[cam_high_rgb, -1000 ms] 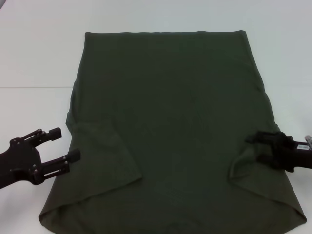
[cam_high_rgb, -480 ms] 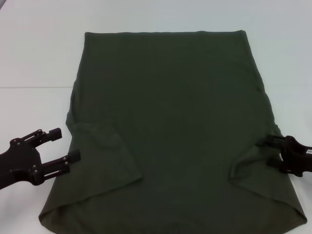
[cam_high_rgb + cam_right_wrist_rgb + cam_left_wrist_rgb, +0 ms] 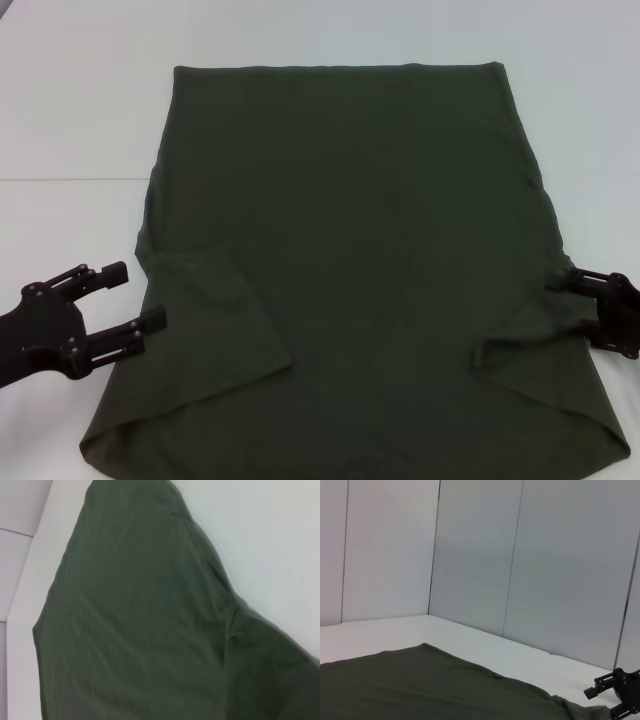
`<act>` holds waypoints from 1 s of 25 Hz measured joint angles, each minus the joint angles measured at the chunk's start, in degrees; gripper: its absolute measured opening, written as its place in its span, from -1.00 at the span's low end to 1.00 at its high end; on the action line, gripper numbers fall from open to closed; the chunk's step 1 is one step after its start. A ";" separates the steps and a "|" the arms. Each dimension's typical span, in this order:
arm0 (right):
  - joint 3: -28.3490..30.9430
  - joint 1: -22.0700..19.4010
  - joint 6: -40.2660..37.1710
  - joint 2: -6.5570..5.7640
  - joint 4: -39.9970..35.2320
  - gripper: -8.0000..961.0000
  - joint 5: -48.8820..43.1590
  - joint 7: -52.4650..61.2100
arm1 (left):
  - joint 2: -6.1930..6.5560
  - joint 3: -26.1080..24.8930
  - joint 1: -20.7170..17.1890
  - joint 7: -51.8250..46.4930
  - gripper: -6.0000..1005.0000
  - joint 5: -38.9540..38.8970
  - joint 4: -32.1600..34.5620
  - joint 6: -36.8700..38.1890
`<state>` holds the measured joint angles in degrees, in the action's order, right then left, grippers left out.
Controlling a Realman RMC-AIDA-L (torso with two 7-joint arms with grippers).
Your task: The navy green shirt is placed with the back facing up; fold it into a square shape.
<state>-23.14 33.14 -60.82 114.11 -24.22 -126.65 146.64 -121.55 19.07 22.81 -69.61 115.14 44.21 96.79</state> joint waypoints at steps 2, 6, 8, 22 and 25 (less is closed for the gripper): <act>0.02 0.30 0.05 -0.02 -0.01 0.62 0.00 -0.11 | 0.00 0.00 0.02 0.00 0.64 0.00 0.00 0.00; 0.03 0.88 0.29 -0.03 -0.04 0.62 0.00 -0.45 | 0.00 0.00 0.04 0.00 0.64 0.00 0.00 0.00; -0.06 1.23 0.51 0.07 -0.04 0.62 0.00 -0.59 | 0.00 0.00 0.04 0.00 0.64 0.00 0.00 -0.01; -0.01 0.82 0.38 0.05 0.43 0.29 0.00 0.03 | 0.00 0.00 0.05 0.00 0.64 0.00 0.15 0.07; -0.24 0.77 0.37 0.05 0.52 0.12 -0.04 0.71 | 0.00 0.00 0.05 0.00 0.64 0.00 0.12 0.10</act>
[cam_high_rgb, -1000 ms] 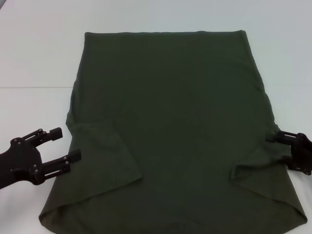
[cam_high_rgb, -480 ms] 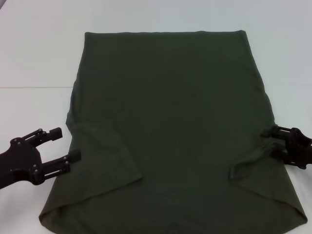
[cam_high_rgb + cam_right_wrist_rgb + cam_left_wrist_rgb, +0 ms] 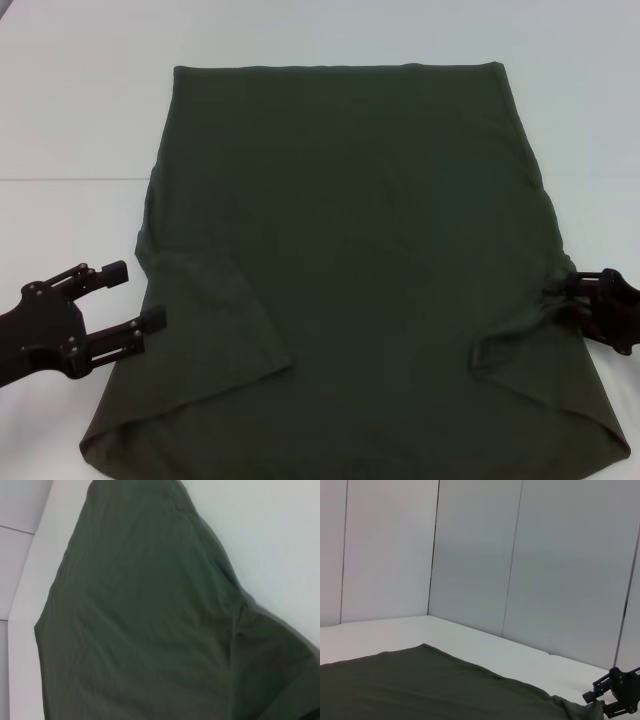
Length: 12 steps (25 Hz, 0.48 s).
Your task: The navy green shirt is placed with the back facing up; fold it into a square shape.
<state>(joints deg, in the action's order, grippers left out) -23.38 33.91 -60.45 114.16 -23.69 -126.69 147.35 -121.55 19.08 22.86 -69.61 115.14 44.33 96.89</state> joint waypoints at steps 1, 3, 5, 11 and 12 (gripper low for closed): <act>-0.09 0.00 0.00 0.00 0.02 0.07 -0.04 0.22 | 0.00 0.00 0.00 0.00 0.64 0.00 0.00 0.02; -0.18 0.00 -0.01 -0.05 0.03 -0.03 -0.13 0.49 | -0.03 0.00 0.03 0.00 0.64 -0.02 0.02 0.06; -0.23 0.01 -0.11 -0.08 0.04 -0.07 -0.18 0.53 | -0.07 0.00 0.05 0.00 0.64 -0.10 0.03 0.06; -0.26 0.05 -0.82 -0.09 -0.48 -0.19 -0.25 -0.04 | -0.09 -0.01 -0.12 0.00 0.64 -0.78 0.15 0.07; -0.26 0.08 -0.85 -0.09 -0.51 -0.21 -0.28 -0.11 | -0.09 0.00 -0.17 0.00 0.64 -0.86 0.15 0.07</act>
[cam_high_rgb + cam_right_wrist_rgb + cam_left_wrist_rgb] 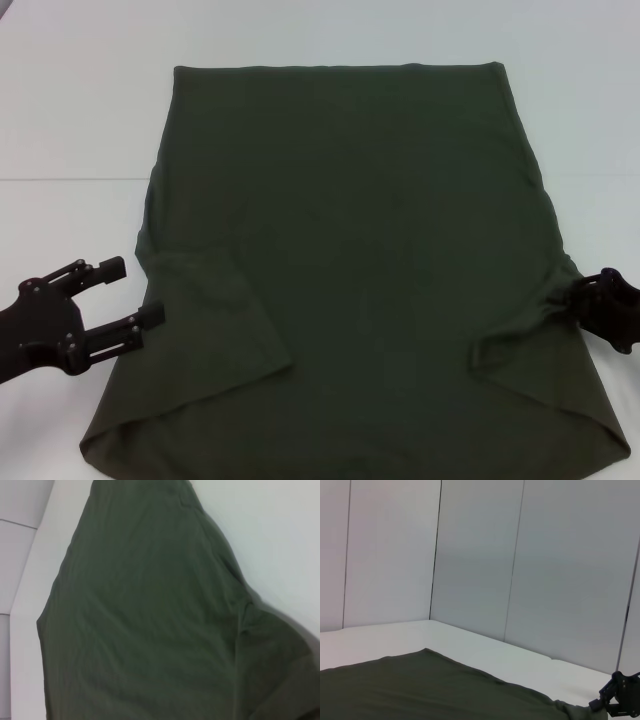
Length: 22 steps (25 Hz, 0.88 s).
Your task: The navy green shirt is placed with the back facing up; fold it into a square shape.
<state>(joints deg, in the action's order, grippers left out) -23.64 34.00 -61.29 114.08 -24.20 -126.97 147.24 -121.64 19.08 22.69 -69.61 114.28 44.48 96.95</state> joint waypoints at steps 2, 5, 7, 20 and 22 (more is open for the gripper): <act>0.00 0.07 -0.02 0.01 -0.02 -0.25 -0.01 -0.23 | 0.00 0.00 -0.01 -0.02 0.64 -0.03 0.00 0.00; 0.00 0.13 -0.18 0.05 -0.04 -0.46 -0.01 -0.62 | 0.00 -0.01 -0.03 -0.05 0.64 -0.03 0.00 0.00; 0.00 0.21 -0.57 0.08 -0.04 -0.60 0.06 -1.00 | 0.00 0.00 -0.07 -0.09 0.64 -0.04 0.00 -0.01; 0.05 1.54 -2.55 0.54 -0.82 -0.89 3.19 -5.08 | 0.00 -0.01 -0.13 -0.40 0.64 -0.03 -0.18 0.31; 0.04 1.99 -2.29 0.56 -0.84 -0.89 3.21 -5.43 | 0.00 0.00 -0.15 -0.42 0.64 -0.03 -0.19 0.52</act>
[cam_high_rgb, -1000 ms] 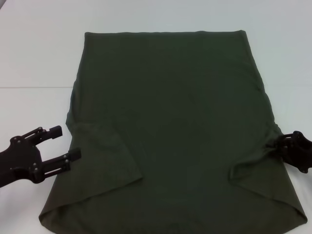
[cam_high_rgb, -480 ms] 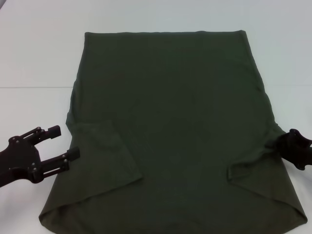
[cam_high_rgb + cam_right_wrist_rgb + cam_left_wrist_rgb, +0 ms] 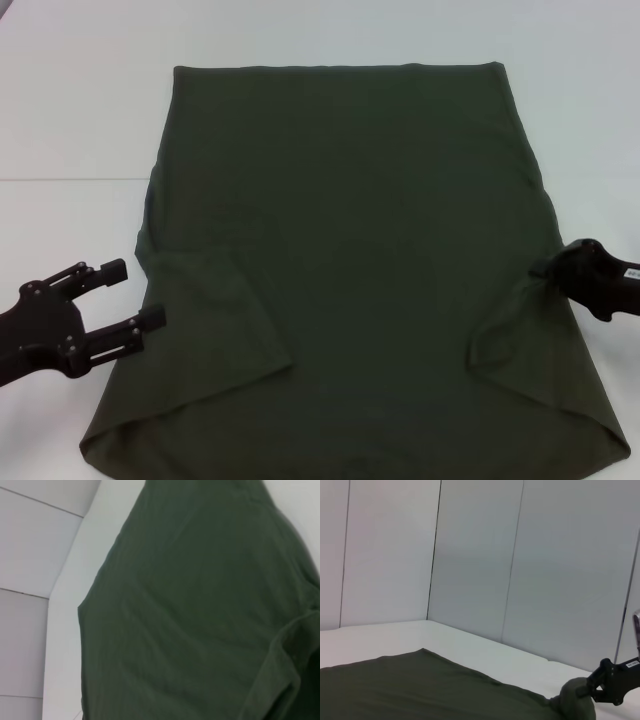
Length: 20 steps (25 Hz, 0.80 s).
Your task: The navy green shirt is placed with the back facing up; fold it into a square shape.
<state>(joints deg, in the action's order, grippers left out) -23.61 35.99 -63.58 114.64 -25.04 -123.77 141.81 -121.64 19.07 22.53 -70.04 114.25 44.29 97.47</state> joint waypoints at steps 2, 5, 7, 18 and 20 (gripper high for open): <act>-0.01 0.39 0.35 0.08 -0.01 -0.89 0.01 -0.30 | 0.00 0.00 -0.01 -0.02 0.64 0.01 0.00 0.15; -0.03 0.78 0.98 0.15 0.06 -0.89 0.03 -0.41 | 0.00 0.00 -0.09 -0.08 0.64 0.01 0.00 0.22; -0.03 0.87 1.44 0.20 0.30 -0.88 0.02 -0.41 | 0.00 0.00 -0.25 -0.09 0.64 0.01 0.00 0.23; 0.03 2.22 2.51 1.01 0.53 -0.86 0.04 -1.81 | -0.12 0.00 -1.10 -0.03 0.64 0.02 0.00 0.58; 0.14 2.47 2.77 1.35 0.58 -0.86 0.49 -3.11 | -0.16 0.00 -1.26 0.03 0.64 0.02 0.00 0.70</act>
<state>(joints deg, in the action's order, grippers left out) -23.46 38.46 -60.81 115.99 -24.47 -123.27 138.71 -121.80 19.07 21.28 -70.01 114.26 44.29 98.17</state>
